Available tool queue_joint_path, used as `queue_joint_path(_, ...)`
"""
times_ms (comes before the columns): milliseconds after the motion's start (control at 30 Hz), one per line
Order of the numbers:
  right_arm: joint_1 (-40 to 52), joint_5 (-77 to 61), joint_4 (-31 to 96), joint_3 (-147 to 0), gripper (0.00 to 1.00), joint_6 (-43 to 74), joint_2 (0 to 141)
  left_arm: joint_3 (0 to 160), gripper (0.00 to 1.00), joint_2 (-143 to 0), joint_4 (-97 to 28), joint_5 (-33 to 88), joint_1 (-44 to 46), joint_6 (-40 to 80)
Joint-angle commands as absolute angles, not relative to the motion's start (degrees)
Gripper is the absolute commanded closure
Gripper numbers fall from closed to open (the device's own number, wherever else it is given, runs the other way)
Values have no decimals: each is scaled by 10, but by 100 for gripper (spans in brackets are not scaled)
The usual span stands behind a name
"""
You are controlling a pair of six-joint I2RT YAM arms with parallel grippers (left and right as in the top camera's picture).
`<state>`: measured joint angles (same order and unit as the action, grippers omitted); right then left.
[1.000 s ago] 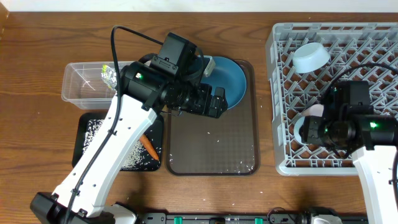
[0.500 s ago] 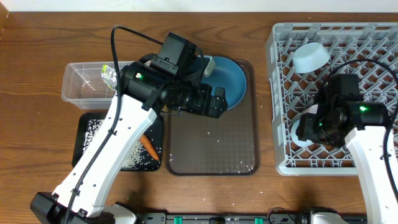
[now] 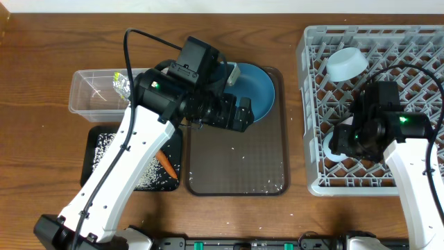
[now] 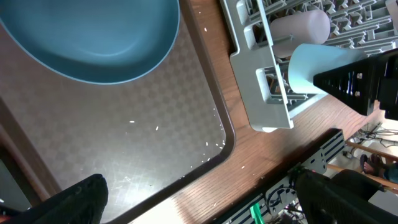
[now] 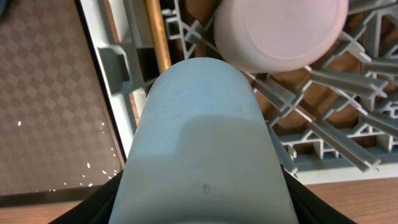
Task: Sort waste into correct bins and load items into the dishwasher rack
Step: 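Lower the light-blue cup upside down into the rack's front corner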
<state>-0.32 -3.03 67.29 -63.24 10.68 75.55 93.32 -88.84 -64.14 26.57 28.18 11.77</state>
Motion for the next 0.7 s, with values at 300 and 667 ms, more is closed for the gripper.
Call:
queue_joint_path(300, -4, -41, 740, -663, 63, 93, 714, 930, 1, -891, -643, 260, 279, 114)
queue_joint_path(667, -4, -40, 786, -646, 64, 93, 691, 930, 1, -891, -643, 260, 279, 114)
